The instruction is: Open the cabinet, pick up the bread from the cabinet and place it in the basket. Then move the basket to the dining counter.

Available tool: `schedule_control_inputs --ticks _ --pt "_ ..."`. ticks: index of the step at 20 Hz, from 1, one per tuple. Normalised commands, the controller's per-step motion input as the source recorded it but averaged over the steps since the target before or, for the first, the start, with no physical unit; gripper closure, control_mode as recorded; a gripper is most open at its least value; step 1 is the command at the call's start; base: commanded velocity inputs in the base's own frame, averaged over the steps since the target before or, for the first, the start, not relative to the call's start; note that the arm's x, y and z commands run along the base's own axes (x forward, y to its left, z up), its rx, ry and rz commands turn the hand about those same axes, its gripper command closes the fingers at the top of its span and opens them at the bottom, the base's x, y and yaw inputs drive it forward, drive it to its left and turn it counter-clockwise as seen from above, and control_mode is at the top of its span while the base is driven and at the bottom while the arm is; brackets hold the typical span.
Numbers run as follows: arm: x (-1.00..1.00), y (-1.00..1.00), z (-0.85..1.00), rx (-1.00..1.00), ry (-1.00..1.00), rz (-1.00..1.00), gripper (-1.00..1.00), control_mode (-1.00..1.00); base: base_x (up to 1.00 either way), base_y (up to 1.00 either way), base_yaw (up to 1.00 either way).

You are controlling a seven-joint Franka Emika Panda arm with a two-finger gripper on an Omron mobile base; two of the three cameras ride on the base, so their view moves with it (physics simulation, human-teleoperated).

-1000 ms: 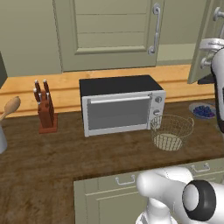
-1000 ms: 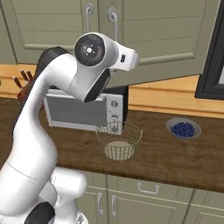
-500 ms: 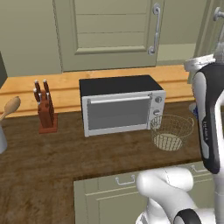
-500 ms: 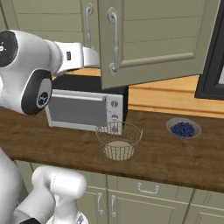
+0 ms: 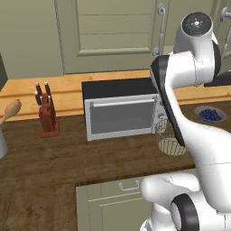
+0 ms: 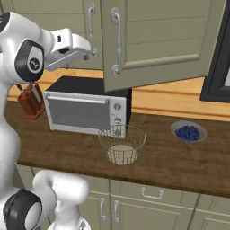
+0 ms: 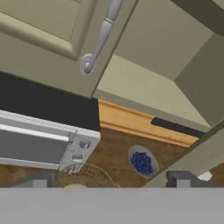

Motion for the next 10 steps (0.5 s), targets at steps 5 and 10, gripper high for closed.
schedule_control_inputs --ticks 5,10 --pt "1.00 -0.46 -0.41 -0.11 0.15 0.00 -1.00 -1.00 0.00 0.00 0.00" --pt "0.90 -0.39 -0.32 -0.19 0.03 0.00 -1.00 -1.00 0.00 0.00 0.00"
